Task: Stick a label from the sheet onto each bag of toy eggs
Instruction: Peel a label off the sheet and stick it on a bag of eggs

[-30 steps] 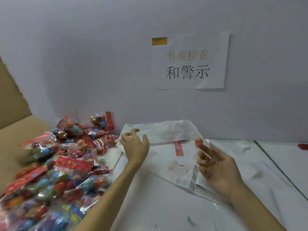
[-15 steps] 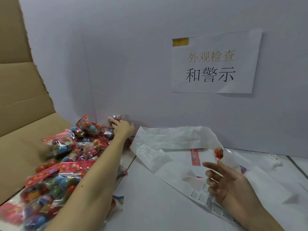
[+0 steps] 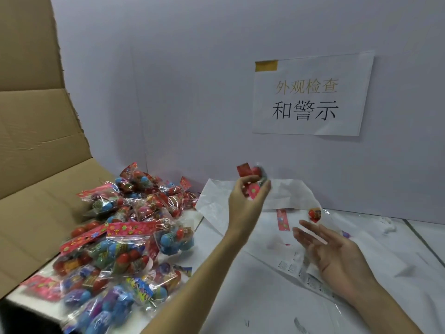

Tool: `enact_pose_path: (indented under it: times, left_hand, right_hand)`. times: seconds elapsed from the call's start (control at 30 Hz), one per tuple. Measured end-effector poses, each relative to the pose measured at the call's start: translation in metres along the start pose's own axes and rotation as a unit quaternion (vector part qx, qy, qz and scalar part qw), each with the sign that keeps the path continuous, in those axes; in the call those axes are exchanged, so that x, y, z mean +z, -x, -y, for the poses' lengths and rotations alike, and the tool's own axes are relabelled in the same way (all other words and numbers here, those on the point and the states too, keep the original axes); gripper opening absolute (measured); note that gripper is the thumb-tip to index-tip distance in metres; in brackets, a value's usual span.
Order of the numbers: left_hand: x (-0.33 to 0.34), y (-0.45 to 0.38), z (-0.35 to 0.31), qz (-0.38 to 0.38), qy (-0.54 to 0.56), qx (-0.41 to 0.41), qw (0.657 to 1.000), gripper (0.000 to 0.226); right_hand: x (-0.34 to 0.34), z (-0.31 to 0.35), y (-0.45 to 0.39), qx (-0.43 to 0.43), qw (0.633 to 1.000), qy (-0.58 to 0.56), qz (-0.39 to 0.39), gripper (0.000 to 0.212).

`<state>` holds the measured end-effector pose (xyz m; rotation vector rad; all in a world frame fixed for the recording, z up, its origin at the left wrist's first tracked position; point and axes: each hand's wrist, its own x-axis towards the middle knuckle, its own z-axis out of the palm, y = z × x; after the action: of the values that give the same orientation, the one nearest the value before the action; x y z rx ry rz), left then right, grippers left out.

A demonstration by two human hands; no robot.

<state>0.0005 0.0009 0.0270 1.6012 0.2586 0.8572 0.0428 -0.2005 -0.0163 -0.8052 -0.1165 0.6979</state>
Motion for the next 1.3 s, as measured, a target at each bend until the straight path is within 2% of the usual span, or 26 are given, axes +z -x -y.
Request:
enact_pose_path:
  times: [0.1, 0.17, 0.3, 0.37, 0.43, 0.53, 0.57, 0.63, 0.73, 0.83, 0.9, 1.03, 1.1, 1.2, 1.3]
  left_hand:
    - [0.015, 0.039, 0.016, 0.061, 0.073, -0.072, 0.993, 0.026]
    - [0.018, 0.05, 0.027, 0.094, 0.113, -0.099, 0.984, 0.031]
    - [0.017, 0.055, 0.036, 0.212, 0.16, -0.127, 0.956, 0.058]
    - [0.018, 0.055, 0.04, 0.234, 0.159, -0.139, 0.949, 0.074]
    - [0.021, 0.054, 0.042, 0.217, 0.158, -0.149, 0.952, 0.073]
    - [0.023, 0.052, 0.04, 0.154, 0.164, -0.147, 0.963, 0.036]
    - [0.023, 0.052, 0.041, 0.13, 0.15, -0.136, 0.971, 0.03]
    - [0.021, 0.05, 0.042, 0.096, 0.124, -0.133, 0.979, 0.03]
    - [0.018, 0.047, 0.042, 0.096, 0.107, -0.134, 0.981, 0.018]
    - [0.021, 0.047, 0.039, 0.088, 0.087, -0.107, 0.986, 0.023]
    - [0.024, 0.05, 0.042, 0.074, 0.076, -0.101, 0.989, 0.025]
    - [0.022, 0.05, 0.049, 0.02, 0.044, -0.124, 0.991, 0.022]
    - [0.022, 0.047, 0.049, 0.036, 0.062, -0.15, 0.986, 0.025]
    - [0.02, 0.044, 0.042, 0.099, 0.131, -0.199, 0.966, 0.043]
    - [0.017, 0.045, 0.036, 0.186, 0.1, -0.18, 0.961, 0.039]
  right_hand:
    - [-0.001, 0.001, 0.001, -0.003, 1.0, 0.002, 0.014, 0.037]
    - [-0.001, 0.001, 0.001, -0.026, 0.998, 0.045, 0.035, 0.041]
    - [-0.002, -0.001, -0.001, -0.149, 0.971, 0.188, 0.016, 0.037]
    - [-0.002, -0.002, 0.0, -0.179, 0.958, 0.221, -0.023, 0.035]
    - [-0.002, -0.003, 0.0, -0.192, 0.949, 0.245, -0.048, 0.032]
    - [-0.003, -0.002, -0.001, -0.202, 0.931, 0.296, -0.063, 0.031]
    - [-0.004, -0.002, -0.001, -0.202, 0.928, 0.305, -0.067, 0.031]
    - [-0.004, -0.001, 0.0, -0.196, 0.929, 0.305, -0.071, 0.027]
    - [-0.001, -0.001, 0.003, -0.18, 0.94, 0.281, -0.066, 0.026]
    - [0.002, 0.0, 0.001, -0.153, 0.965, 0.203, -0.071, 0.027]
    - [0.002, 0.001, 0.001, -0.153, 0.965, 0.2, -0.079, 0.029]
    - [-0.003, 0.003, 0.002, -0.151, 0.96, 0.233, -0.047, 0.049]
    - [-0.005, 0.004, 0.001, -0.154, 0.96, 0.228, -0.054, 0.048]
    - [-0.003, 0.005, 0.002, -0.16, 0.946, 0.271, -0.083, 0.039]
    - [-0.006, 0.001, 0.0, -0.161, 0.922, 0.344, -0.082, 0.042]
